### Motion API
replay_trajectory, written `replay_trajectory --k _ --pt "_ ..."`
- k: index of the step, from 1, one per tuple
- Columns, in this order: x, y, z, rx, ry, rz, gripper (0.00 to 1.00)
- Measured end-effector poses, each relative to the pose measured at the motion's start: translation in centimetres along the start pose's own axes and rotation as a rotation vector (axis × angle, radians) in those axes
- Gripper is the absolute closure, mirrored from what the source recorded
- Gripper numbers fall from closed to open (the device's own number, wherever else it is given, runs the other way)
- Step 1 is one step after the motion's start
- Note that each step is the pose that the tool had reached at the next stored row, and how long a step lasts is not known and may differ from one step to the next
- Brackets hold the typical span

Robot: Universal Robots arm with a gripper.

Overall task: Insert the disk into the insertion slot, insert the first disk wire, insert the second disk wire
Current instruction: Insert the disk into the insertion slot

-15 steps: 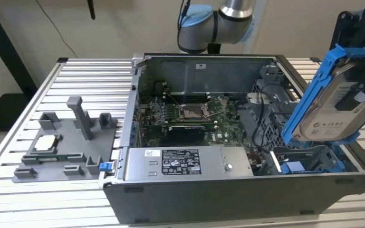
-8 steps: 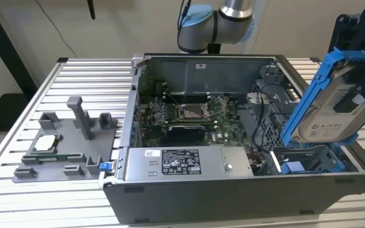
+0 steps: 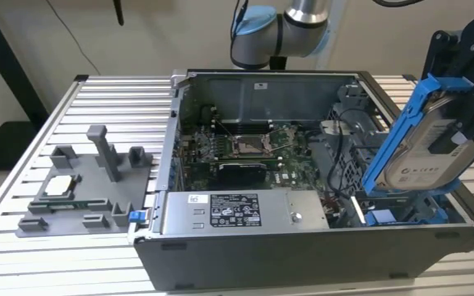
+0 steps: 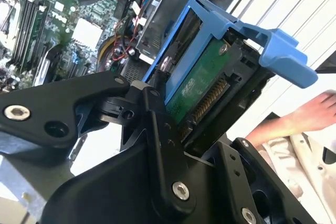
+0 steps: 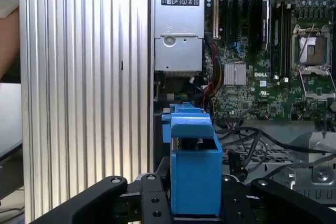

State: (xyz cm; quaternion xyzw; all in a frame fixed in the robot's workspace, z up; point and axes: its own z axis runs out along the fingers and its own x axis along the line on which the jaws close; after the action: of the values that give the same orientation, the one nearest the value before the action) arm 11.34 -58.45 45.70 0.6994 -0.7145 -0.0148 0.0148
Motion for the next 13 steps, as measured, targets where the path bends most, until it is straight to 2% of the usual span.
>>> replay_trajectory --k 13 --pt "-0.03 -1.48 1.35 -0.0056 -0.0246 -0.001 1.00"
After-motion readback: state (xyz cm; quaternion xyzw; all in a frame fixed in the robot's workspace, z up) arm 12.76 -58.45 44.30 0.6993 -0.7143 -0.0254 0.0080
